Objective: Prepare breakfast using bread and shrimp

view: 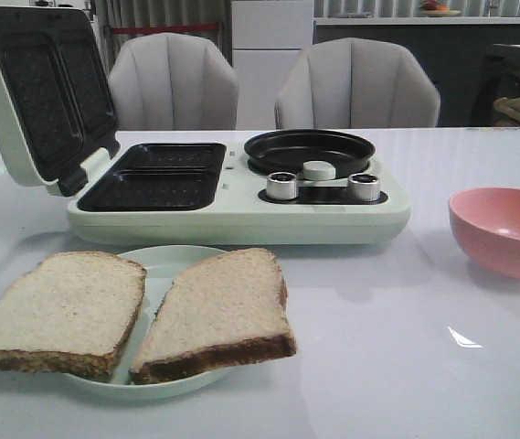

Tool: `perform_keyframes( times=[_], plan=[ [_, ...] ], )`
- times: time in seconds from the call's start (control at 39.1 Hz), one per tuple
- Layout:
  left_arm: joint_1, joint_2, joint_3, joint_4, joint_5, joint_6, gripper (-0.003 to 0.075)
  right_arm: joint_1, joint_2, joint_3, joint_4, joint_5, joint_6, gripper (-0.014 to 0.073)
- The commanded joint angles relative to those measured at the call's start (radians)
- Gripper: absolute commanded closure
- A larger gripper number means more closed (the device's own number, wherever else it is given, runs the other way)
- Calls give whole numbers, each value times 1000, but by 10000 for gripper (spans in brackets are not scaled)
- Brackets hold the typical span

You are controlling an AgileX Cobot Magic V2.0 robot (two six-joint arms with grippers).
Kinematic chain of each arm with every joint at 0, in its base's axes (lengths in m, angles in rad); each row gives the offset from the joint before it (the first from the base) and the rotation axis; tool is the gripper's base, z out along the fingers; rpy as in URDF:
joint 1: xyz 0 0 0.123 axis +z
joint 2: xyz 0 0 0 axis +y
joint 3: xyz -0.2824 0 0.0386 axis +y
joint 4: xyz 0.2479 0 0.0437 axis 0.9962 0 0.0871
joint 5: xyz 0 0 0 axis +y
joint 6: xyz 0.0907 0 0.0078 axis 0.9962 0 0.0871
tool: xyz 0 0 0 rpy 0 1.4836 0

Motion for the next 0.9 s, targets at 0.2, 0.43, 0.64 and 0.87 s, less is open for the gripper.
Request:
perform_keyframes(
  times=[0.2, 0.43, 0.64, 0.87],
  plan=[
    [2, 63, -244, 30, 238, -1, 608, 2, 12, -27, 4, -72, -6, 454],
    [2, 266, -382, 25, 451, -1, 608, 2, 12, -27, 4, -72, -6, 454],
    [-55, 362, -395, 36, 436, -1, 608, 2, 12, -27, 4, -72, -6, 454],
    [-79, 372, -395, 48, 479, -1, 608, 2, 12, -27, 4, -72, -6, 454]
  ],
)
